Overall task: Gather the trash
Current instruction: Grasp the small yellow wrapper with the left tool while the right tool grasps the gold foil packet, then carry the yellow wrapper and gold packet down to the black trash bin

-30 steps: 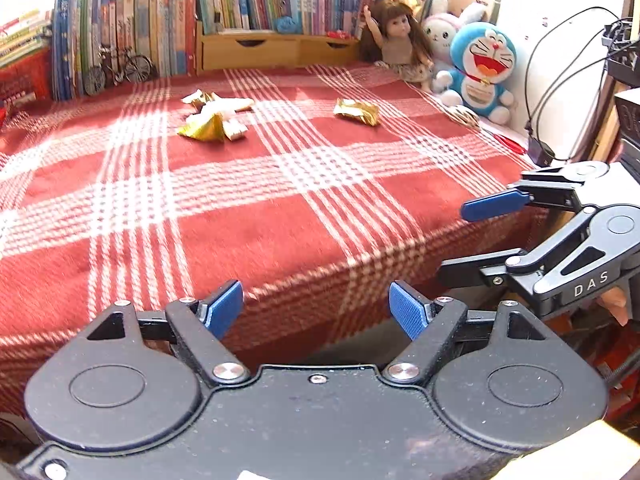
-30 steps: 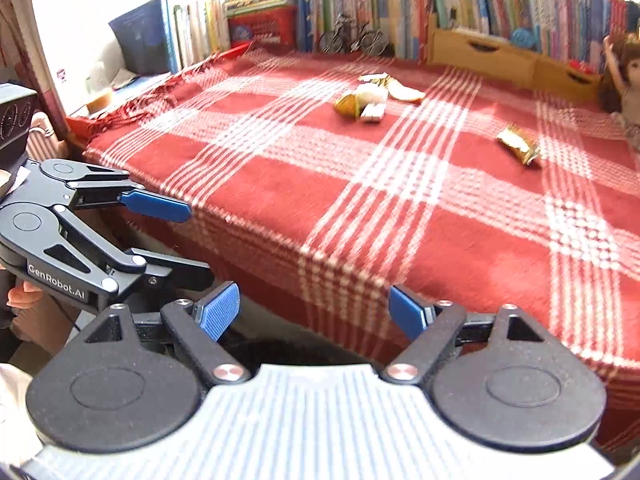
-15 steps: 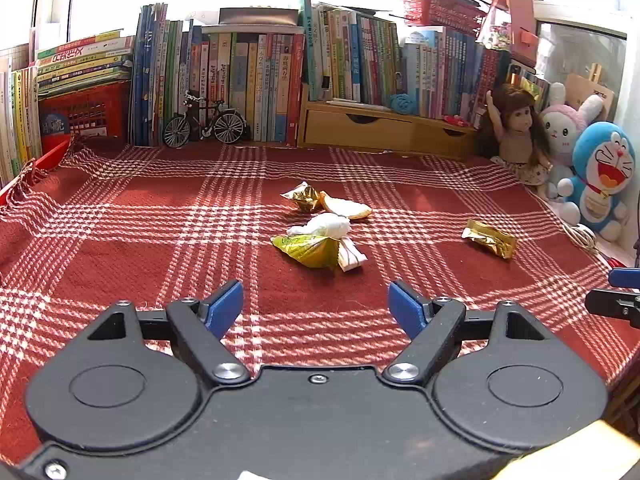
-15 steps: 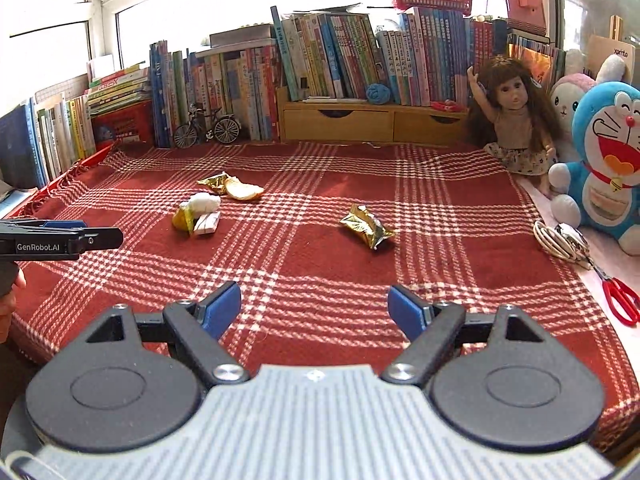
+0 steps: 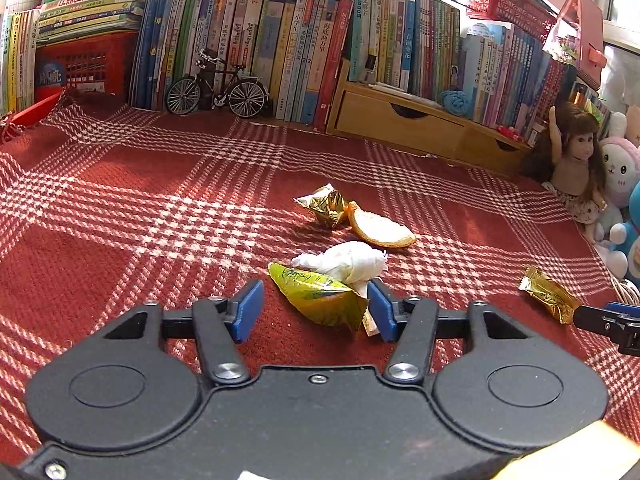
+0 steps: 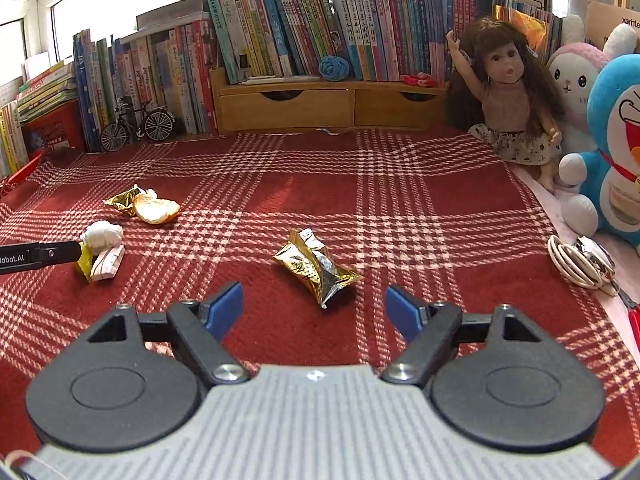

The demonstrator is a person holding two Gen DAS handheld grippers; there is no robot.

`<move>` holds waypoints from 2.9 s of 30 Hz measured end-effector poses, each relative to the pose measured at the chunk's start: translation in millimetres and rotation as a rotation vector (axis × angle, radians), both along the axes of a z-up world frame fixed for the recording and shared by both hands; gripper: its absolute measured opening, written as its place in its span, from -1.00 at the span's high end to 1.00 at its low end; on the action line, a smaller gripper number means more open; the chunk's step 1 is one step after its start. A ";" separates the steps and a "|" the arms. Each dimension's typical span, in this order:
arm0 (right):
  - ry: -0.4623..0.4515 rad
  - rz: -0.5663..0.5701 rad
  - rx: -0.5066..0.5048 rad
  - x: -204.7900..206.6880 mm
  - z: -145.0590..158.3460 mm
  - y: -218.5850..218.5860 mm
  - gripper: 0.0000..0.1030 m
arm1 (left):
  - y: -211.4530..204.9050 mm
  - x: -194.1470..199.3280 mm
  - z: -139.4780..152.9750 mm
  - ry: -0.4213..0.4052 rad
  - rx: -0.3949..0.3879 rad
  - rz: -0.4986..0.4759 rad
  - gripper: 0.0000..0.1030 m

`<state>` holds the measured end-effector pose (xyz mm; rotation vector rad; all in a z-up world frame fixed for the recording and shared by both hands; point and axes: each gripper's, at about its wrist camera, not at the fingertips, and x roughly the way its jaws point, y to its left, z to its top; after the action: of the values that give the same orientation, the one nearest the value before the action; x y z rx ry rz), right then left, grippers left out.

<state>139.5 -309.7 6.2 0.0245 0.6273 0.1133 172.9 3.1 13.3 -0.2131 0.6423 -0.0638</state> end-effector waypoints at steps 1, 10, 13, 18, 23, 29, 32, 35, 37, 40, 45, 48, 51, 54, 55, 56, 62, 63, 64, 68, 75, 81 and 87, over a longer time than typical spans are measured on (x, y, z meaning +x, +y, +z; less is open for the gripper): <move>0.004 -0.002 0.005 8.0 -2.4 -0.5 -0.68 | 0.6 3.0 -2.2 0.005 -0.011 0.000 0.05; 0.096 0.064 -0.062 55.8 -23.1 10.9 -0.28 | -3.8 -10.2 -4.9 -0.013 0.047 -0.053 0.87; 0.100 0.092 -0.070 53.3 -27.2 17.6 0.15 | -3.5 -25.0 0.2 -0.041 0.066 -0.081 0.88; 0.087 0.145 -0.054 34.9 -22.3 26.3 0.22 | 2.7 -43.9 8.9 -0.058 0.041 -0.089 0.88; 0.071 0.207 -0.028 6.5 -15.4 35.3 0.22 | 5.8 -63.2 16.0 -0.072 0.023 -0.105 0.88; 0.053 0.253 -0.030 -23.9 -8.1 45.7 0.22 | 3.1 -84.8 22.3 -0.078 0.037 -0.134 0.88; 0.047 0.260 -0.030 -34.6 -5.0 48.6 0.22 | 2.2 -96.1 25.5 -0.080 0.039 -0.144 0.88; 0.051 0.261 -0.018 -44.4 -2.4 49.5 0.22 | 1.1 -108.2 29.9 -0.093 0.051 -0.154 0.88; 0.050 0.263 -0.014 -50.8 -0.8 50.2 0.22 | 0.9 -116.9 33.3 -0.098 0.051 -0.161 0.88; 0.053 0.274 -0.017 -62.2 1.8 52.7 0.22 | 0.9 -129.3 37.5 -0.104 0.051 -0.174 0.88; 0.057 0.301 -0.023 -83.1 4.4 58.1 0.22 | 0.3 -148.2 40.6 -0.102 0.053 -0.199 0.88; 0.058 0.317 -0.022 -95.0 5.2 62.0 0.22 | -0.7 -161.4 39.5 -0.097 0.051 -0.210 0.88; 0.063 0.333 -0.024 -106.2 4.8 65.8 0.22 | -2.0 -173.4 37.5 -0.092 0.052 -0.222 0.88; 0.070 0.348 -0.026 -117.2 3.8 68.8 0.22 | -2.7 -183.8 36.2 -0.085 0.047 -0.233 0.87; 0.072 0.353 -0.026 -120.7 3.5 69.7 0.22 | -2.8 -186.8 35.9 -0.084 0.046 -0.235 0.87; 0.074 0.357 -0.024 -123.7 3.1 70.0 0.22 | -2.9 -191.3 35.8 -0.083 0.046 -0.240 0.87; 0.089 0.379 -0.016 -144.3 0.6 72.6 0.21 | -4.4 -211.1 34.4 -0.070 0.040 -0.265 0.87; 0.092 0.383 -0.016 -147.2 -0.1 73.1 0.21 | -4.4 -213.8 34.1 -0.067 0.039 -0.269 0.87; 0.097 0.387 -0.016 -150.9 -1.2 73.6 0.21 | -4.4 -217.2 33.7 -0.065 0.038 -0.272 0.87; 0.122 0.407 -0.013 -165.8 -5.4 76.1 0.21 | -3.7 -229.7 31.9 -0.054 0.032 -0.285 0.87; 0.166 0.433 0.012 -190.5 -12.4 75.9 0.21 | -2.7 -252.4 22.2 -0.037 0.047 -0.304 0.87; 0.216 0.459 0.007 -211.3 -22.2 76.3 0.21 | 1.3 -269.2 10.2 0.012 0.036 -0.330 0.87; 0.279 0.500 -0.029 -225.7 -37.8 81.4 0.21 | 0.6 -285.2 -5.6 0.064 0.055 -0.357 0.86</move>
<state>-86.2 -228.3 -31.6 -0.1480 0.9044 0.5925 -112.3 3.8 7.7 -0.0452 0.7393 -0.3837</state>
